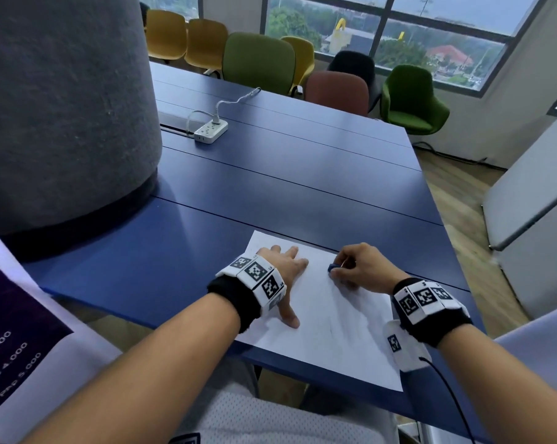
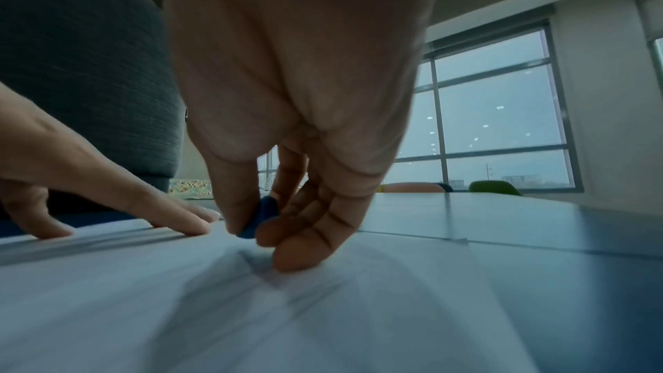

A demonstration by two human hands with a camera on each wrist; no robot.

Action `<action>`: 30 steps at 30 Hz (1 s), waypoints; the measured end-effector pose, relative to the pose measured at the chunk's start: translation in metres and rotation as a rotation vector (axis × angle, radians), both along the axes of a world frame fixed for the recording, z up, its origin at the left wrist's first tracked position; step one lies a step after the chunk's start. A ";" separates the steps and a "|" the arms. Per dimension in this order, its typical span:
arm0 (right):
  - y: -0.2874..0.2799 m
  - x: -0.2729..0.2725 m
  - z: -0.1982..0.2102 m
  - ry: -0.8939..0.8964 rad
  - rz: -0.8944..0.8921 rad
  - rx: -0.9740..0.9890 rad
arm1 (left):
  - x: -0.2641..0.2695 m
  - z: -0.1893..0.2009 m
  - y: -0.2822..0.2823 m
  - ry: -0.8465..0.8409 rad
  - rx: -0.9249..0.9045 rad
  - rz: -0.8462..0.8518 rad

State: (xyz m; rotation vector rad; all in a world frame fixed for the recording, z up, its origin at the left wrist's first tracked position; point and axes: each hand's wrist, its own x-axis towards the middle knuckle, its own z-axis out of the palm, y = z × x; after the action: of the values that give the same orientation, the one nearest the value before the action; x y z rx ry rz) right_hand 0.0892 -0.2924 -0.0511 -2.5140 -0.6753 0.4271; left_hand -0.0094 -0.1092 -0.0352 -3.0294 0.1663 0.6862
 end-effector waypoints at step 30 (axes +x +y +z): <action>0.014 -0.010 0.002 -0.104 0.213 -0.097 | 0.016 -0.016 -0.003 0.061 0.067 0.016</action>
State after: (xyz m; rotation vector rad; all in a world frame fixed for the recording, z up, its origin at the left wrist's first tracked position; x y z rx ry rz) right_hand 0.0796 -0.2788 -0.0496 -2.5798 -0.9902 0.4142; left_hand 0.0065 -0.1125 -0.0513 -2.9514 0.1177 0.7701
